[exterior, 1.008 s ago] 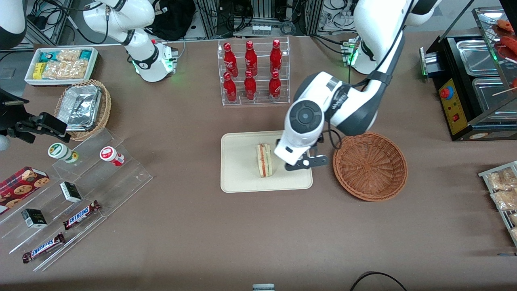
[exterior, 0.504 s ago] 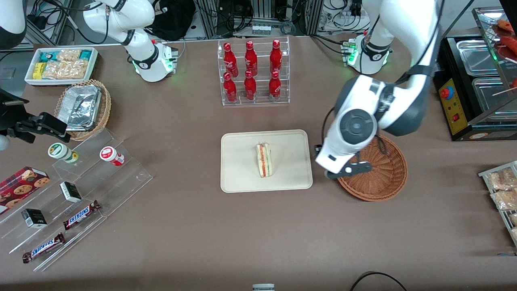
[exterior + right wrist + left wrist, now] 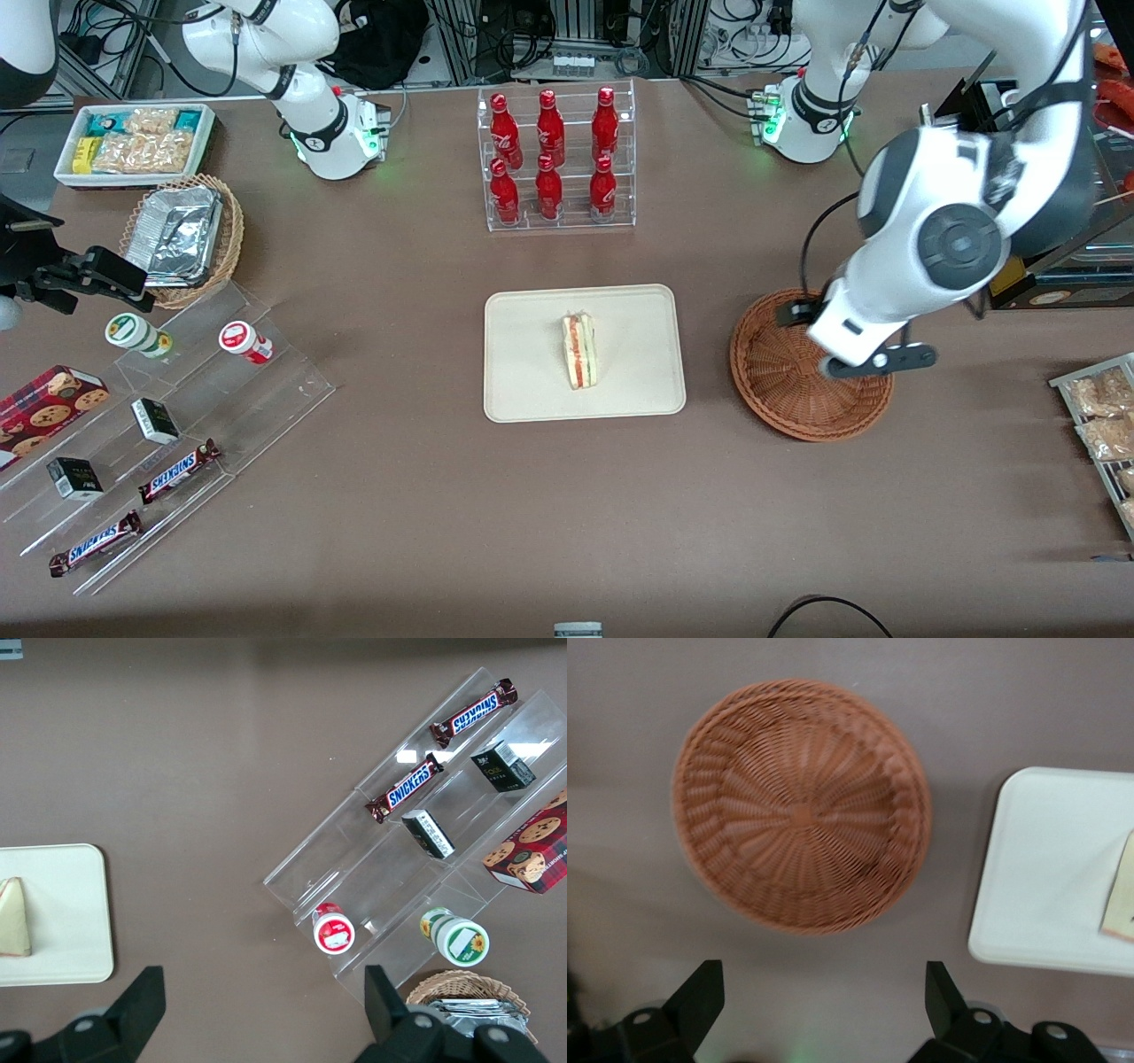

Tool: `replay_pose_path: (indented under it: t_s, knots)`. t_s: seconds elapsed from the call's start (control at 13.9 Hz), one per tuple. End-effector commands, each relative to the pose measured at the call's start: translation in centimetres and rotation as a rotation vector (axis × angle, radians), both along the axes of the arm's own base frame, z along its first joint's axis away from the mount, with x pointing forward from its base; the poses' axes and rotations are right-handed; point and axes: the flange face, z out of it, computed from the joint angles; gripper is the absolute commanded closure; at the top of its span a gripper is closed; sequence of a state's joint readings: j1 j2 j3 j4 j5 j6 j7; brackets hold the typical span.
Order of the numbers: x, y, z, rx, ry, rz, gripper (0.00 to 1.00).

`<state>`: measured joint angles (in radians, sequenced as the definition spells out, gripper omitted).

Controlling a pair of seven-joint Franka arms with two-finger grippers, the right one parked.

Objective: Place sandwich from basket to tray

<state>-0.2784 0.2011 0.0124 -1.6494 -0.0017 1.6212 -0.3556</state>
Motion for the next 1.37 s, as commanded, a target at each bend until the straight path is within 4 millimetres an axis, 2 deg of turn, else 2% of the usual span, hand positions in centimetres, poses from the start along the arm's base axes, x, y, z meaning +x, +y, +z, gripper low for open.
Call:
replay_pose_path:
  t_s: [0.0, 0.36, 0.65, 0.86, 1.01, 1.15, 1.3]
  knots:
    - [-2.7, 3.7, 3.9, -0.04, 0.016, -0.074, 0.0]
    - [-4.3, 7.8, 7.9, -0.07, 0.022, -0.154, 0.0]
    - [-5.4, 8.6, 11.6, -0.062, 0.009, -0.164, 0.0]
    - [-5.1, 9.1, 12.8, -0.057, -0.02, -0.157, 0.0]
    - [-4.7, 10.6, 13.3, -0.056, -0.045, -0.131, 0.0]
    - [-4.2, 11.5, 13.5, -0.058, -0.079, -0.114, 0.0]
    - [-3.8, 11.5, 13.4, -0.061, -0.098, -0.112, 0.0]
